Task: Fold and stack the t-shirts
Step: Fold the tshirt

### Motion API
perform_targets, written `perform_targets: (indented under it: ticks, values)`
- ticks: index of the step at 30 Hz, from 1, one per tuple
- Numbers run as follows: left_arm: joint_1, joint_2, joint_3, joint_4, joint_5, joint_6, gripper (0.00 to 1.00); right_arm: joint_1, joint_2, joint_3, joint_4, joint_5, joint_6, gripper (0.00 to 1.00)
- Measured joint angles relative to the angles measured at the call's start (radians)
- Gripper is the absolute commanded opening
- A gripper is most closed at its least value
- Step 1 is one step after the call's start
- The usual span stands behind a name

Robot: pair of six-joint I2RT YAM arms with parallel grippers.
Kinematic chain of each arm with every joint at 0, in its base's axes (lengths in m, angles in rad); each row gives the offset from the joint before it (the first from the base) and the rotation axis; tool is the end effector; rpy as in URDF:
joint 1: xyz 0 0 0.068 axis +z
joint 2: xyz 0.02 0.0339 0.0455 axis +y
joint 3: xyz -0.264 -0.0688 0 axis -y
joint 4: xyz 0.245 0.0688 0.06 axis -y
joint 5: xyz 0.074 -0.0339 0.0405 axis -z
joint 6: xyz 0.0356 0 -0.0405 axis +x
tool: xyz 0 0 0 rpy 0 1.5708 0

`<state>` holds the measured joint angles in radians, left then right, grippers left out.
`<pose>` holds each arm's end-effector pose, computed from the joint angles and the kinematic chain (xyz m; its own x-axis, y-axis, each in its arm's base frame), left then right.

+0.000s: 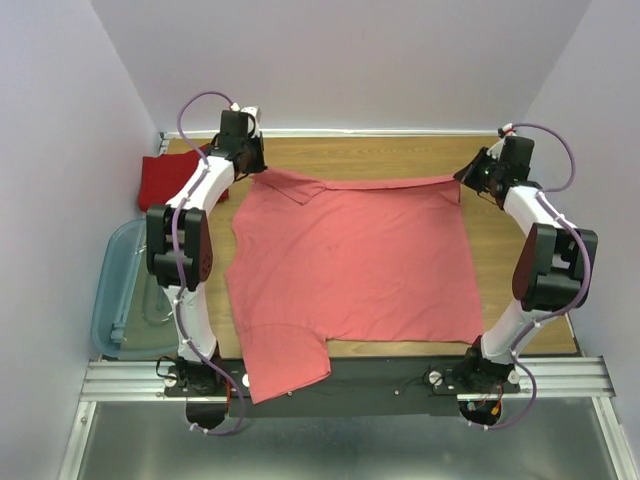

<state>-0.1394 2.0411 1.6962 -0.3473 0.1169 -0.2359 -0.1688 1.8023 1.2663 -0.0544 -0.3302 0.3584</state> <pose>0.4695 -0.0701 0.2527 -0.6676 -0.1407 -0.7311 0.0729 0.9649 -0.2523 0.4074 -0.0577 0.2370 -0.5513 0.4306 -0.7146 0.0927 0.8828 0.4604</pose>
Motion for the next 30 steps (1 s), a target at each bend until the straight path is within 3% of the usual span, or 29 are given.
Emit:
perform_targets:
  ticks: [20, 30]
  values:
    - [0.049, -0.44, -0.36, -0.101, 0.093, -0.053, 0.0, -0.003, -0.168, -0.158, -0.121, 0.097, -0.022, 0.0]
    - [0.053, -0.563, -0.424, -0.109, 0.135, -0.063, 0.0, -0.003, -0.228, -0.185, -0.151, 0.147, -0.031, 0.0]
